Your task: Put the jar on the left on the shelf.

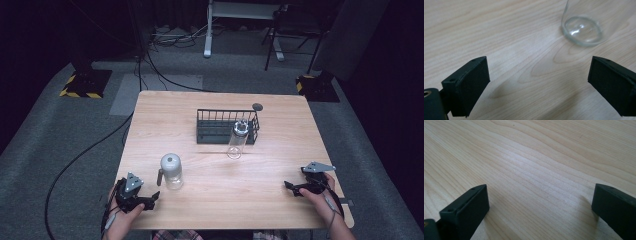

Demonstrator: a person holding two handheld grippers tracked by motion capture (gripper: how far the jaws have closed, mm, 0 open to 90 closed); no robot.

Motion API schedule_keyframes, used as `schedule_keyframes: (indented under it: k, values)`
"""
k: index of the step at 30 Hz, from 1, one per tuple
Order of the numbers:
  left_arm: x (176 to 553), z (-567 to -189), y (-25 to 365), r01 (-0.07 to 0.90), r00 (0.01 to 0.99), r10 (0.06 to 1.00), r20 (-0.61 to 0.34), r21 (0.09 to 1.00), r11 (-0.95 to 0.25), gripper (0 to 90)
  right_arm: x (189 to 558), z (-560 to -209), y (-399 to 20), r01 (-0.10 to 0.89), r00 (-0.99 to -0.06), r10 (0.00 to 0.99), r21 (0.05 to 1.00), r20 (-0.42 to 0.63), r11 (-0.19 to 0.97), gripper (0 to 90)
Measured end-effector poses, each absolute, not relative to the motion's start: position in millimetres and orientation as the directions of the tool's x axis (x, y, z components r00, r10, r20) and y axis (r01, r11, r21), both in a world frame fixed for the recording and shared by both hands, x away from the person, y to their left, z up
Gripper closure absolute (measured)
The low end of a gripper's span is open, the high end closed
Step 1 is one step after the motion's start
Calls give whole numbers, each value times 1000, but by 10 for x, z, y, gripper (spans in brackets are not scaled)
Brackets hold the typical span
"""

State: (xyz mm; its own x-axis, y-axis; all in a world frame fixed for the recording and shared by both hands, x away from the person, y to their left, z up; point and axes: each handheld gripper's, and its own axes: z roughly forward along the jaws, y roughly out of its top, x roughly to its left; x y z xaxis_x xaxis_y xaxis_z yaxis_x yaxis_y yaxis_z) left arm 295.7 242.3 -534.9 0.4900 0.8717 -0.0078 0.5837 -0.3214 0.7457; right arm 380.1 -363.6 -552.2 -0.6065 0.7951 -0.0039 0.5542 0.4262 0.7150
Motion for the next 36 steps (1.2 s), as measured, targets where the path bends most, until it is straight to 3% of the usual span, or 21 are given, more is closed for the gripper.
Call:
schedule_keyframes:
  k: [16, 36]
  values:
    - [2856, -5065, 2318, 482, 518, 854, -44, 840, -249, 37, 3803, -5523, -3636, 555, -607, 795, 715, -1, 425, 9]
    - [2807, -4858, 2198, 409, 548, 835, -51, 887, -215, 36, 3805, -5523, -3638, 556, -608, 794, 715, 2, 424, 8]
